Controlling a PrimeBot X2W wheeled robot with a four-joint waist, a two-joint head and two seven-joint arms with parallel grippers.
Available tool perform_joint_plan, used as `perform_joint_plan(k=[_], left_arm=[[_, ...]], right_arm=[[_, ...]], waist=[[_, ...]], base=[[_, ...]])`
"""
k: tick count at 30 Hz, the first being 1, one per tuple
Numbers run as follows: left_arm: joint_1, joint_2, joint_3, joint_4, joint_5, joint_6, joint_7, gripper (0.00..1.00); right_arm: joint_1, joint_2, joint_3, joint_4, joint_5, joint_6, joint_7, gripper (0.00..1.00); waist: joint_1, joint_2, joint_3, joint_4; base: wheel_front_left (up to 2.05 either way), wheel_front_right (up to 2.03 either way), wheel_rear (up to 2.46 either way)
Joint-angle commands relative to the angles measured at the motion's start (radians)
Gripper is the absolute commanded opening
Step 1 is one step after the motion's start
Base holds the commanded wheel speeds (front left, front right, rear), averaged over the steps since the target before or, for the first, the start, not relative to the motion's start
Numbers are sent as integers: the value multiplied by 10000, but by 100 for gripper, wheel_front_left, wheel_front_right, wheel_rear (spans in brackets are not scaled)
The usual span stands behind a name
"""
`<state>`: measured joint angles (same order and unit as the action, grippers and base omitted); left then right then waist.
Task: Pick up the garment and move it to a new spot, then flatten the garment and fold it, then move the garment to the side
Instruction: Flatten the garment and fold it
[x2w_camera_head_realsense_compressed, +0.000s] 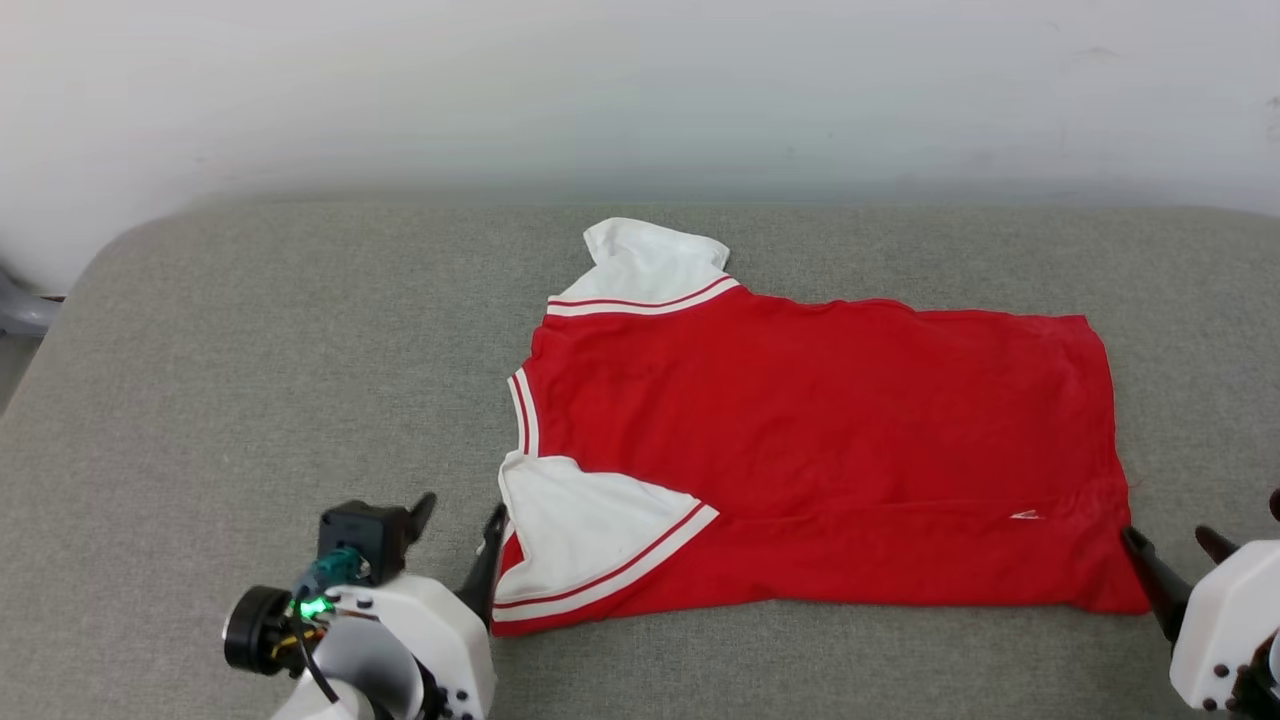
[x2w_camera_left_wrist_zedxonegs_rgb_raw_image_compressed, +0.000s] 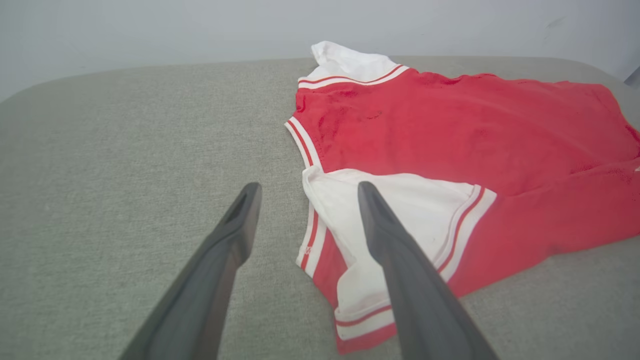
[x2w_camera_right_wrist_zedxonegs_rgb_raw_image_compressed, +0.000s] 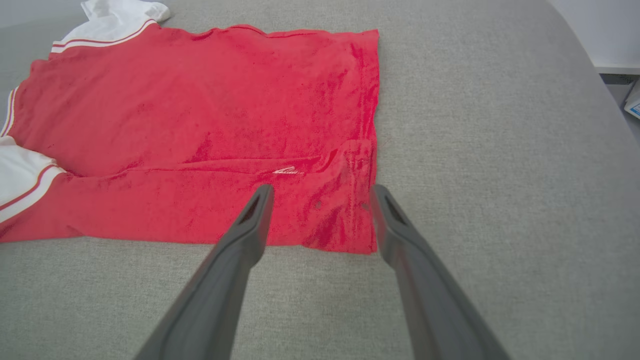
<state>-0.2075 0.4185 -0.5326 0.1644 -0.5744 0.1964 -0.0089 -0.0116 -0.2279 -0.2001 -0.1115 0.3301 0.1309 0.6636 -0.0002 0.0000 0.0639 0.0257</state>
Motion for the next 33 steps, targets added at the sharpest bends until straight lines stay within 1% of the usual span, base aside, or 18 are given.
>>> perform_joint_plan(k=[1, 6, 8, 12, 14, 19, 24, 28, 30, 31, 32, 33], left_arm=[[272, 79, -65, -417, -51, 169, 335, 100], [862, 497, -561, -1513, -33, 546, 1821, 100], [959, 645, -633, -1786, -4, 696, 2252, 100], [1037, 762, -761, -1950, 79, 969, 2751, 100], [1047, 574, -669, -1969, -173, 1008, 2810, 100], [801, 516, -610, -1550, -240, 1003, 2810, 100], [608, 437, -559, -1010, -192, 1050, 2668, 100], [549, 301, -559, -578, -342, 983, 2667, 100], [569, 321, -663, -318, -432, 840, 2855, 100], [591, 346, -748, -193, -442, 778, 2978, 87], [652, 338, -824, -87, -504, 725, 3109, 39], [706, 345, -907, 5, -562, 644, 3252, 0]], right_arm=[[220, 122, -151, -279, -122, -4, 300, 100], [699, 256, -332, -1045, -416, -4, 1347, 100], [751, 362, -397, -1254, -402, -4, 1550, 100], [729, 439, -436, -1468, -453, -4, 1633, 100], [672, 476, -444, -1509, -466, -4, 1593, 100], [477, 533, -460, -1461, -365, -4, 1461, 100], [322, 452, -502, -1388, -334, -4, 1285, 100], [297, 449, -513, -1303, -327, -4, 1165, 100], [275, 463, -509, -1266, -346, -4, 1115, 100], [271, 466, -495, -1246, -353, -4, 1098, 100], [265, 450, -483, -1226, -373, -4, 1080, 100], [252, 417, -479, -1210, -409, -4, 1045, 100]], waist=[[2, 0, 37, -7], [2, 0, 218, -34], [2, 0, 314, -54], [2, 0, 522, -126], [2, 0, 656, -167], [2, 0, 1048, -311], [2, 0, 1397, -444], [2, 0, 1584, -512], [2, 0, 1653, -533], [2, 0, 1678, -541], [2, 0, 1700, -548], [2, 0, 1712, -551]], base=[[0, 0, 0], [0, 0, 0], [0, 0, 0], [0, 0, 0], [0, 0, 0], [0, 0, 0], [0, 0, 0], [0, 0, 0], [0, 0, 0], [0, 0, 0], [0, 0, 0], [0, 0, 0]])
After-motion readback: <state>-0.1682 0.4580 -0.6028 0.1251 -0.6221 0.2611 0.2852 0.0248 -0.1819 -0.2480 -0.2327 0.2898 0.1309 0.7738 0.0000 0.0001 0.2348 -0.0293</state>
